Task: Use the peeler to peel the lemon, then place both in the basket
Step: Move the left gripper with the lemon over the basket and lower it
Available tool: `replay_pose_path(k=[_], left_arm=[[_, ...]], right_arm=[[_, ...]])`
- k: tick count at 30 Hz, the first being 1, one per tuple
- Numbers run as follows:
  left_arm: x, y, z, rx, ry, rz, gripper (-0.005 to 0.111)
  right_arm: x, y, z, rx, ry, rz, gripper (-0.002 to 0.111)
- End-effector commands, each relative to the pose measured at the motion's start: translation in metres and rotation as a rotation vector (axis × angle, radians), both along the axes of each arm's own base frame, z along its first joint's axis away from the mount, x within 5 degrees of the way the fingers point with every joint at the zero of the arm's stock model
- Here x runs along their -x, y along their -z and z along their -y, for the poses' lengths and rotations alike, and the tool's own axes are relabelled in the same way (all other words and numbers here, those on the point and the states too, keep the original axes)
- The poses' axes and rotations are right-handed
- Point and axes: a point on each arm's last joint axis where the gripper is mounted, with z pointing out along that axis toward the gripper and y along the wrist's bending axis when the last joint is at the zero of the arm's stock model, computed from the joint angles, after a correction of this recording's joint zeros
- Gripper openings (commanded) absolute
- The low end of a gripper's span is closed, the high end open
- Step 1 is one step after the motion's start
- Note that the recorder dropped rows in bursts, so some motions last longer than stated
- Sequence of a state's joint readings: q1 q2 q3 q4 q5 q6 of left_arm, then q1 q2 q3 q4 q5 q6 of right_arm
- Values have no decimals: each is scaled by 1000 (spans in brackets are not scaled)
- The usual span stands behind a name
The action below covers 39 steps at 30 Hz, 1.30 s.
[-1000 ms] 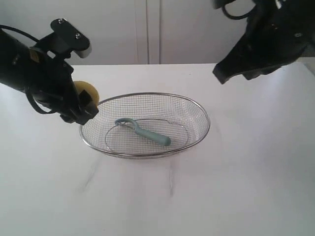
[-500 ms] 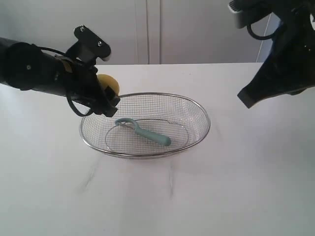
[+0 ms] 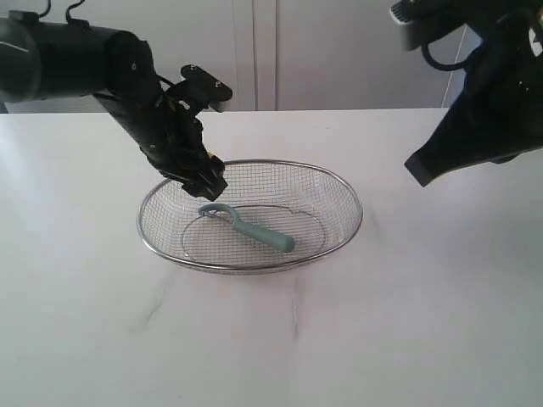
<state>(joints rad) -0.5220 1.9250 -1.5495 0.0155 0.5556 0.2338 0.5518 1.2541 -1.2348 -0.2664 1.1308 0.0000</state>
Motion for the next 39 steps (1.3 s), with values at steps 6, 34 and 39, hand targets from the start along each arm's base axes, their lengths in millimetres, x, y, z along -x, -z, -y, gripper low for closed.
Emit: replay_pose_path(k=[6,34,39], left_arm=[[-8,24,15,31,-28,-155,0],[-11,48,20,19,-31,-196,70],[-10,49,20,12,-29,-209,74]], right_arm=[[1,-1,3,-3,7,9,0],[1,-1,3,-8,19,-3,0],[1,-1,3,-9,23,-5,0]])
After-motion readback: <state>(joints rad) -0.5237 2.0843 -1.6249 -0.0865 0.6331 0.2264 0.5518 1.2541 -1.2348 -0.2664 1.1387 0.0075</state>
